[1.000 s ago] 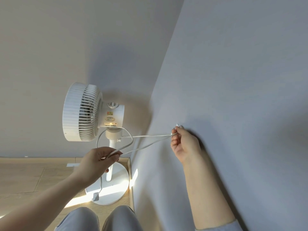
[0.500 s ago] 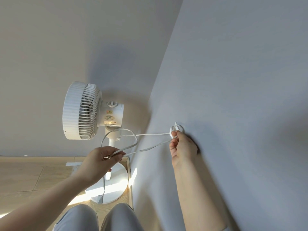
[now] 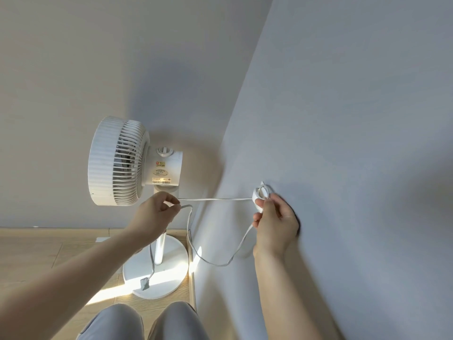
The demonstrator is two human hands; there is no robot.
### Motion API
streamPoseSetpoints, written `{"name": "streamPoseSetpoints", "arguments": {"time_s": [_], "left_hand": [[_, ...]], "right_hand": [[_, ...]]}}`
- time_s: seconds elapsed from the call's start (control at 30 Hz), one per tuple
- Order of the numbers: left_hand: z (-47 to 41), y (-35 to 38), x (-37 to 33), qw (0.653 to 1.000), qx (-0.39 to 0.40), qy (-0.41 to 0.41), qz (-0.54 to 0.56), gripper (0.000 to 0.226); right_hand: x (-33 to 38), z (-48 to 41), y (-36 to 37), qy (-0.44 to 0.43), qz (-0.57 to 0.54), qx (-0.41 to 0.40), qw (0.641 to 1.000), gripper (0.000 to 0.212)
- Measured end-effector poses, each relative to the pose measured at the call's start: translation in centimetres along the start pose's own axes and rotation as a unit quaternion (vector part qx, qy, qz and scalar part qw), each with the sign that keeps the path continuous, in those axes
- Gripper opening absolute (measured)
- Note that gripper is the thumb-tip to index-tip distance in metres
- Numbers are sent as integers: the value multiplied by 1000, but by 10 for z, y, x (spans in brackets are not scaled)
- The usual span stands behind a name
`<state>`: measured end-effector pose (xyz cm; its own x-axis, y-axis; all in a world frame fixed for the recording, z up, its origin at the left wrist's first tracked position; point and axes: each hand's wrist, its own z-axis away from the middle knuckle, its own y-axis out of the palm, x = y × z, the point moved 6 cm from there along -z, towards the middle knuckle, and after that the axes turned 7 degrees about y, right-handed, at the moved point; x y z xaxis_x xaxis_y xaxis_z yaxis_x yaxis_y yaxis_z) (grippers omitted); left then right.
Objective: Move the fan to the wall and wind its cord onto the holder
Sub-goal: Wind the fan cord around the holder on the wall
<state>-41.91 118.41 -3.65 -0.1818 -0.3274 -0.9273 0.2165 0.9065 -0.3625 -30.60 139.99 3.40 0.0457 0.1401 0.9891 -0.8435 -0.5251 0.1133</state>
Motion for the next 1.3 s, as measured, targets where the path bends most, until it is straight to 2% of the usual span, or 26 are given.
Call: {"name": "streamPoseSetpoints", "arguments": {"time_s": [0.1,0.2,0.33,0.4,0.5,0.67,1.0,1.13,1.3], "left_hand": [[-7,5,-8,1000,10,22,-3,18],[-21,15,-30,998,38,38,-40,13],[-48,37,-56,997,52,41,-28,9],[-58,54,-66,996,77,40,-32,14],[-68,78,-79,993,116,12,10,20],[-75,95,-84,985,137,-69,80,27],[-80,114,-88,975,175,-101,95,35],[-83,118,-92,977,172,-111,58,19],[-83,119,-94,983,145,-110,33,21]], "right_hand": [[10,-1,8,-45,39,13,998,30],[16,-4,9,-53,125,51,989,35],[13,-4,-5,-69,311,100,942,31],[16,-5,-6,-91,354,108,924,27],[19,-11,-2,-118,372,101,915,29],[17,-12,1,-121,377,106,912,32],[16,-9,-1,-105,384,111,911,42],[16,-8,0,-105,378,115,912,45],[15,-10,0,-102,380,113,912,40]]}}
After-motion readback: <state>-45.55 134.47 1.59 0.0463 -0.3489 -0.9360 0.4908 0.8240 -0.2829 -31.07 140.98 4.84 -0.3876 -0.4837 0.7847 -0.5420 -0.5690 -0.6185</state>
